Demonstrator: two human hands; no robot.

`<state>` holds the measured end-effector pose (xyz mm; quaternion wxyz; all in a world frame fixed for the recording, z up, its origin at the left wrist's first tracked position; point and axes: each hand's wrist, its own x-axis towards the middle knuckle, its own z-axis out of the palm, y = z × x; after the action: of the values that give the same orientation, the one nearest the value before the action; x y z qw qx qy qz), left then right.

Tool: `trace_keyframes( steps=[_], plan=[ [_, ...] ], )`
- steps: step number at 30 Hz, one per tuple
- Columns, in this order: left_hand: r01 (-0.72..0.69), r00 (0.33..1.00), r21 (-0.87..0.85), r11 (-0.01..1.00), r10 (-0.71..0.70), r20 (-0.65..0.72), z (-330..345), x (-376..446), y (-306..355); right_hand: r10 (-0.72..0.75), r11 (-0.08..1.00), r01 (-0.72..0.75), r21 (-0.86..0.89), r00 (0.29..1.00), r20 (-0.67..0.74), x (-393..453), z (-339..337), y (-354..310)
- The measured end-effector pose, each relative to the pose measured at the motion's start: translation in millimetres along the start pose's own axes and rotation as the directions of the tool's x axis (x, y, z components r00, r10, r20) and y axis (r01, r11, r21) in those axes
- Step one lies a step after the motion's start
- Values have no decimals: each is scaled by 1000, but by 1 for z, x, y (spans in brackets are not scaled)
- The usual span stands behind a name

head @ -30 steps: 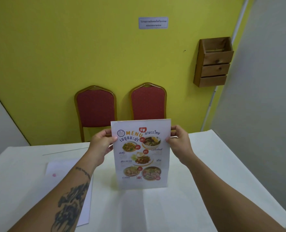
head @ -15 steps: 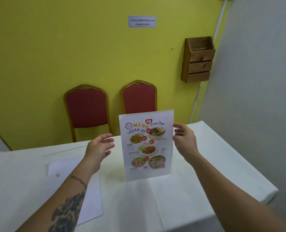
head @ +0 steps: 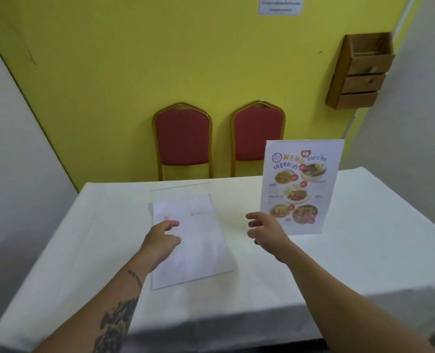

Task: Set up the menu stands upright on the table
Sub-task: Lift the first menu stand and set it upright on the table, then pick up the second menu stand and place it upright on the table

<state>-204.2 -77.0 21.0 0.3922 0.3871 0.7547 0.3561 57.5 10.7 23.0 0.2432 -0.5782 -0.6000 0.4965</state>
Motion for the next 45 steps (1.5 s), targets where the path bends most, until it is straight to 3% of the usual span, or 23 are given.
trace_keyframes(
  steps=[9,18,25,30,33,41,45],
  plan=[
    [214,976,108,971,-218,28,-12,-5,-46,205,974,-192,-119,972,113,-2,54,11],
    [275,961,129,953,-271,-52,2,-13,-52,297,949,-279,-144,947,123,-2,72,17],
    [227,965,46,973,-219,-147,-7,-14,-55,293,956,-288,-58,949,115,-3,68,13],
    [78,992,-77,994,-86,-96,-46,-9,-59,281,955,-288,69,954,102,2,44,-13],
    [-10,997,-135,991,0,-76,-67,-7,-58,229,961,-244,130,966,122,5,29,-37],
    [-165,968,-340,926,85,-237,-71,-5,-24,103,941,-158,299,976,190,-2,10,-68],
    [-195,963,-375,906,104,-249,-71,-1,-13,-4,962,-21,274,996,91,-2,18,-65]
  ],
)
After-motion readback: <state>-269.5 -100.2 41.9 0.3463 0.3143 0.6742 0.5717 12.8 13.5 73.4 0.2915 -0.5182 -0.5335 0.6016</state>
